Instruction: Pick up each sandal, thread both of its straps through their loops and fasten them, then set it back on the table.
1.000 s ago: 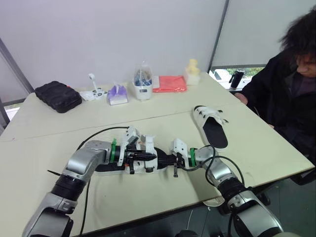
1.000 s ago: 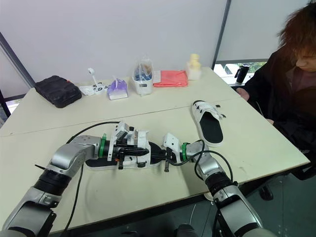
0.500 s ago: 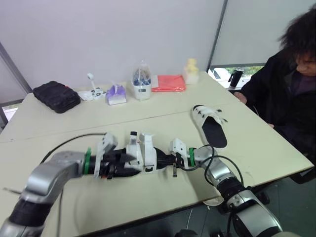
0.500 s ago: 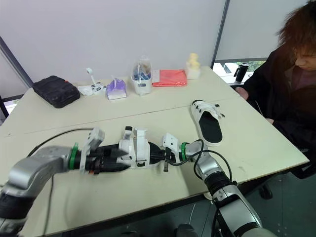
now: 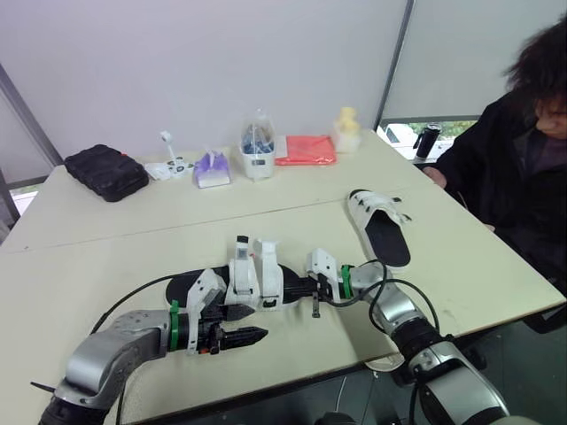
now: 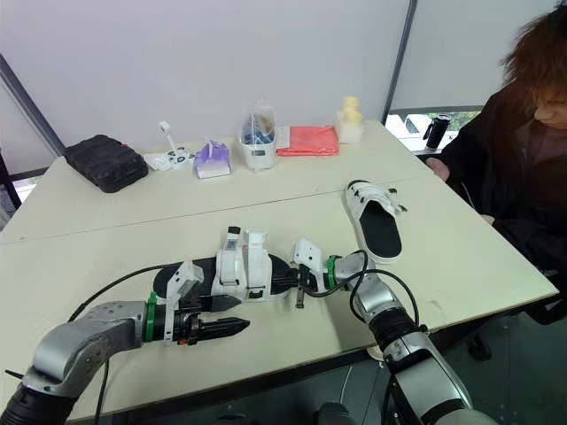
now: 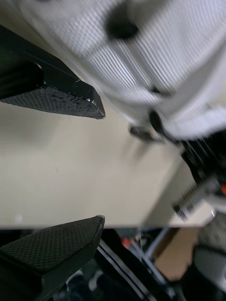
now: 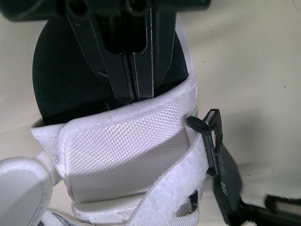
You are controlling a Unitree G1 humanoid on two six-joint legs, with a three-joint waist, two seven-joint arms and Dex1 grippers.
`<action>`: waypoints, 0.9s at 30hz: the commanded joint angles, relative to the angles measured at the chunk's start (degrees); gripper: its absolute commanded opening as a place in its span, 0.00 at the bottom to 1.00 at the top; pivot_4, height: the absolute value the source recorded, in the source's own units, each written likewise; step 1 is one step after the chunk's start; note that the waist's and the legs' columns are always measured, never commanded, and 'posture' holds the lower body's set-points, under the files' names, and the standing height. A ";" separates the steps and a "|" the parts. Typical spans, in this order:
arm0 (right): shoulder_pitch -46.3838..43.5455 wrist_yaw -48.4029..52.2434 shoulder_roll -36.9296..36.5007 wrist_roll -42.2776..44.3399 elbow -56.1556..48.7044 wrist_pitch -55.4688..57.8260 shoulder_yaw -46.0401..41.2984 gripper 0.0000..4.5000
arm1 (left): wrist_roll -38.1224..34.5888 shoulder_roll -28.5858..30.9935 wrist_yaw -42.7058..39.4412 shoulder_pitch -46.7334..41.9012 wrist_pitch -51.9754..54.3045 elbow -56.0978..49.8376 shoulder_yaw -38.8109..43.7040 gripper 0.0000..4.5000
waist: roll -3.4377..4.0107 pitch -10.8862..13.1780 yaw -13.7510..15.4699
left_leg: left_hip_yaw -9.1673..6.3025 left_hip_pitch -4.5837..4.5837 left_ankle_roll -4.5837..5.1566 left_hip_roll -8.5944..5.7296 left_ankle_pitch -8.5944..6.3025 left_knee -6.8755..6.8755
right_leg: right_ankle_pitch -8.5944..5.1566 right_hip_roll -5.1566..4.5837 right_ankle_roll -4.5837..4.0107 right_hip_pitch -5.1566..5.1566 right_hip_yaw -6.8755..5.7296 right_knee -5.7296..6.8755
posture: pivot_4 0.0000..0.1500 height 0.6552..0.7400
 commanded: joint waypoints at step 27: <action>4.20 -1.74 -1.32 -5.80 3.58 3.71 3.79 0.00 | -4.05 -8.97 5.51 -8.36 4.54 7.28 1.72 0.01 | -0.01 0.01 0.03 | -0.03 -0.01 0.00 -0.02 0.00 0.02 | -0.09 0.02 0.20 0.02 -0.06 -0.01 | 1.00 1.00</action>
